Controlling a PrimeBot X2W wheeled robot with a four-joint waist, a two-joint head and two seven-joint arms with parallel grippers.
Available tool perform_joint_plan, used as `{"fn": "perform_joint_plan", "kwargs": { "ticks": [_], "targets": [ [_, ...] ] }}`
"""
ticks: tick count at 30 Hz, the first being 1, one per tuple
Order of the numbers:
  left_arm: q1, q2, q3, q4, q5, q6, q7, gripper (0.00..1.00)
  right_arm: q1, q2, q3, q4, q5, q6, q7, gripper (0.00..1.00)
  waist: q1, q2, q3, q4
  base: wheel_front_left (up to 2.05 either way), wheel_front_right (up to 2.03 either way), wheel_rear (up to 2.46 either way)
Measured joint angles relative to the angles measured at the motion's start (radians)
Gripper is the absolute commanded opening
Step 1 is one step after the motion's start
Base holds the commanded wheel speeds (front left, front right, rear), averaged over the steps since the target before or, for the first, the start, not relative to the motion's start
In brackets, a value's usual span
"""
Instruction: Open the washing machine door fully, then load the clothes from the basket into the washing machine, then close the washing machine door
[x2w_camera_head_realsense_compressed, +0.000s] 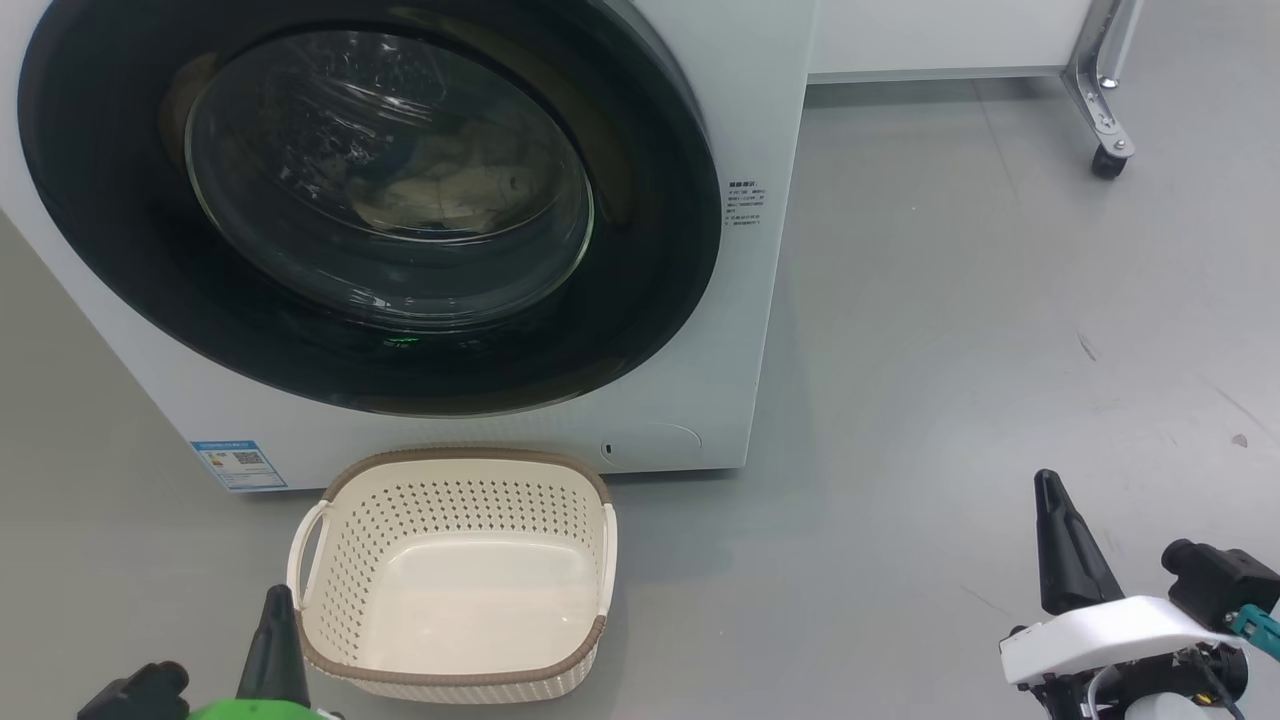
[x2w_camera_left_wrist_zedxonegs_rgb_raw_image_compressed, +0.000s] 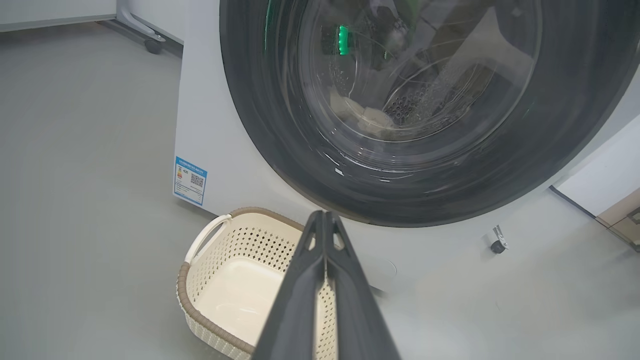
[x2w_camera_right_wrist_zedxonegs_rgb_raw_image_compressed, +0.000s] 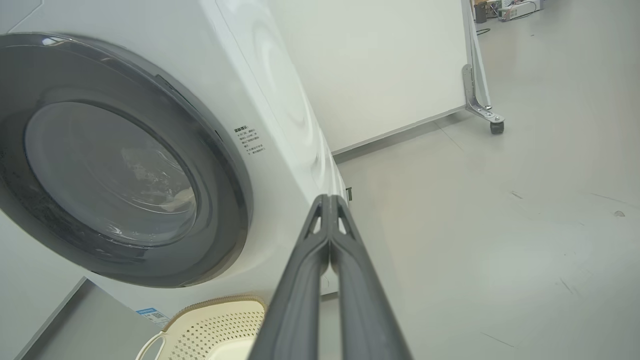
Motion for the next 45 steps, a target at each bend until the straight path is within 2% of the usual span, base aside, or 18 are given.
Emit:
{"fn": "perform_joint_plan", "kwargs": {
  "ticks": [45],
  "targets": [
    [-0.003,0.0,0.096,-0.028,-0.563,0.0,0.163,0.0,-0.045,-0.01,-0.073,0.051,0.641,-0.01,0.152,0.0,0.0001,0.0001,-0.01,-0.007,0.0,0.0,0.0]
  ]
}}
